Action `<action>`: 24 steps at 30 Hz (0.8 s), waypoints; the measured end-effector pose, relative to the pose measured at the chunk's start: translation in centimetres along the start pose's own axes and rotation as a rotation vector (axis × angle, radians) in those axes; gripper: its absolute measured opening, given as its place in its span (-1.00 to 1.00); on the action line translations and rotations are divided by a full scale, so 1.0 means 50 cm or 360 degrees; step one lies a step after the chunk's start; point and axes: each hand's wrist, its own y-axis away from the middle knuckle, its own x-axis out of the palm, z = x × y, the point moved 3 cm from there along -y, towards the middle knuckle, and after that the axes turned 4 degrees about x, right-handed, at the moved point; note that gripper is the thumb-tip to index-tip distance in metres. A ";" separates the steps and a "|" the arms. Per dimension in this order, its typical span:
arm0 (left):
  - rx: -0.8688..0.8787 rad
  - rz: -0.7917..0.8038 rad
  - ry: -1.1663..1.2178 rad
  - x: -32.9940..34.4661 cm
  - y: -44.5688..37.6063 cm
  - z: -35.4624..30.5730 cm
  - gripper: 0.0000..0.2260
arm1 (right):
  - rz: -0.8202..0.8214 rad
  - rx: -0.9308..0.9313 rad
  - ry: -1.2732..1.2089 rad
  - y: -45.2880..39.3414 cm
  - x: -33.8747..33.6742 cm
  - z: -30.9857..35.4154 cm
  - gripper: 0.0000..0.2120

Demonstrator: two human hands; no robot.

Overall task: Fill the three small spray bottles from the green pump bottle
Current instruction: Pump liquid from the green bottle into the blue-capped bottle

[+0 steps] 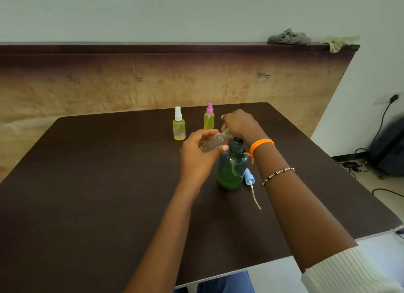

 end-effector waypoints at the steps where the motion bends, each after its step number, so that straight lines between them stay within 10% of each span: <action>1: -0.0004 0.0005 -0.0005 0.000 -0.001 0.000 -0.67 | 0.0004 0.0028 -0.0018 0.001 0.003 -0.005 -0.58; 24: 0.0017 0.0082 0.0092 -0.009 0.001 -0.009 -0.65 | 0.0083 0.0053 -0.0112 0.024 -0.002 0.003 -0.51</action>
